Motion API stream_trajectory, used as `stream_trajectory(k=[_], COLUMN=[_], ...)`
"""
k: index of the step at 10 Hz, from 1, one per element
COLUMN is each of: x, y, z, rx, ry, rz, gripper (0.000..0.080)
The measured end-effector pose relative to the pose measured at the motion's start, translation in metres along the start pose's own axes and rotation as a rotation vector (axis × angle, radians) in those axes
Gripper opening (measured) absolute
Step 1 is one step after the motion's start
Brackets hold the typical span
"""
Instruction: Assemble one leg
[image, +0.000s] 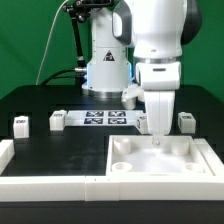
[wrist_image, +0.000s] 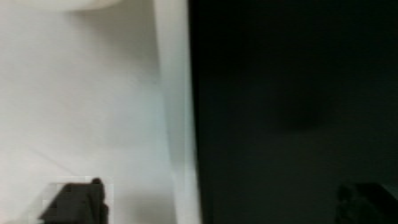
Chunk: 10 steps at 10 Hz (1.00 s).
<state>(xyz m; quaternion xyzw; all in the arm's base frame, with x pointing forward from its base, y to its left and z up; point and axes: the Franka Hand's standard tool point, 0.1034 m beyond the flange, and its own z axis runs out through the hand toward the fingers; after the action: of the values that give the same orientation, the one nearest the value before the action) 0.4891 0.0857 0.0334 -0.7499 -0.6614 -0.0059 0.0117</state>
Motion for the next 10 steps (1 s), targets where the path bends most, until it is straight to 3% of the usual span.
stream_trajectory(k=[3,6,9,10], x=[0.008,0.006,0.007,0.01], y=[-0.005,-0.006,-0.007,-0.014], z=[-0.025,-0.022,-0.021,-0.02], rx=[-0.019,-0.015,-0.014,-0.007], ry=[-0.011,-0.011,-0.007,-0.008], rz=[0.04,0.069,0.342,0.525], gripper=[0.0649,0.0649,0.0649,0.0649])
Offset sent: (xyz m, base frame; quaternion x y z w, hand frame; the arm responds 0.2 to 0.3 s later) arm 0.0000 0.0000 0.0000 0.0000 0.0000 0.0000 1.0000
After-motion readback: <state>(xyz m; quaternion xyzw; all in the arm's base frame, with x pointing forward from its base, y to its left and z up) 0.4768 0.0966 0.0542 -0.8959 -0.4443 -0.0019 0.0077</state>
